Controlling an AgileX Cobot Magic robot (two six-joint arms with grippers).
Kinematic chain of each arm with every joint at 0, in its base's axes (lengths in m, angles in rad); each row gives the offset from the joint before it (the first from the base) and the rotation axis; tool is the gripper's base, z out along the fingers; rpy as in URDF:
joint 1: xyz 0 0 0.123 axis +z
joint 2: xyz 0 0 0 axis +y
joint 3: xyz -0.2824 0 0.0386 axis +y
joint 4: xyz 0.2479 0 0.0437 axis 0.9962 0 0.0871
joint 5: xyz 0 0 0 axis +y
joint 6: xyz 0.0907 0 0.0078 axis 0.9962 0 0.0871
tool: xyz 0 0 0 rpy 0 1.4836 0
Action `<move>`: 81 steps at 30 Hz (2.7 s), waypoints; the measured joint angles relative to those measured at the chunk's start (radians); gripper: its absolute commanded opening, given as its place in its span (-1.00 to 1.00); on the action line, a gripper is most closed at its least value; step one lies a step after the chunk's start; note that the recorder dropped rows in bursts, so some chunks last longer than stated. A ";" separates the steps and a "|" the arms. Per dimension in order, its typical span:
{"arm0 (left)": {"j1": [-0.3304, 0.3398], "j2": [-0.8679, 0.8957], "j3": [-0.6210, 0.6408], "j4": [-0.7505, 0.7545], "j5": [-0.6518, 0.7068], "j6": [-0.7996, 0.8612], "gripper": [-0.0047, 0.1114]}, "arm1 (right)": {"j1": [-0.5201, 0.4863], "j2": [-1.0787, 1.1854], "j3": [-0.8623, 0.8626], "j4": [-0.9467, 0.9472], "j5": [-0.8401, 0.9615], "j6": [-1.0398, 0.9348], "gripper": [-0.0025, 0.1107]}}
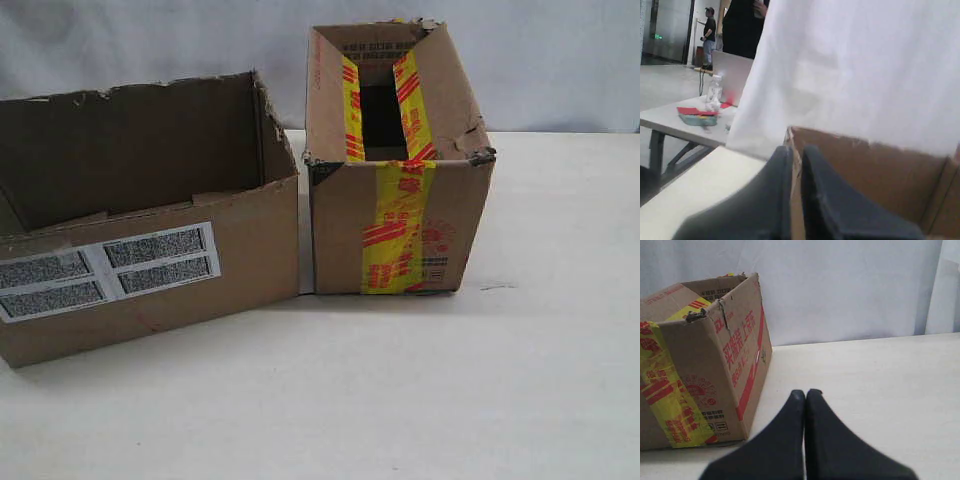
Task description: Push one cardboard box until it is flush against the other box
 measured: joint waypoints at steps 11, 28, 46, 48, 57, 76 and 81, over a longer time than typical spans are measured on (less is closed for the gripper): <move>0.000 0.077 -0.082 -0.105 -0.343 0.029 -0.92 | 0.000 0.000 0.000 0.000 0.000 0.000 -0.96; 0.163 1.075 -0.849 0.035 0.259 0.059 -0.92 | 0.000 0.000 0.000 0.000 0.000 0.000 -0.96; 0.188 1.671 -1.365 0.019 0.722 0.168 -0.92 | 0.000 0.000 0.000 0.000 0.000 0.000 -0.96; 0.190 1.710 -1.397 -0.037 0.722 0.219 -0.92 | 0.000 0.000 0.000 0.000 0.000 0.000 -0.96; 0.192 1.885 -1.549 -0.377 0.740 0.491 -0.92 | 0.000 0.000 0.000 0.000 0.000 0.000 -0.96; 0.192 1.988 -1.592 -0.560 0.870 0.674 -0.92 | 0.000 0.000 0.000 0.000 0.000 0.000 -0.96; 0.192 1.988 -1.596 -0.485 0.912 0.619 -0.92 | 0.000 0.000 0.000 0.000 0.000 0.000 -0.96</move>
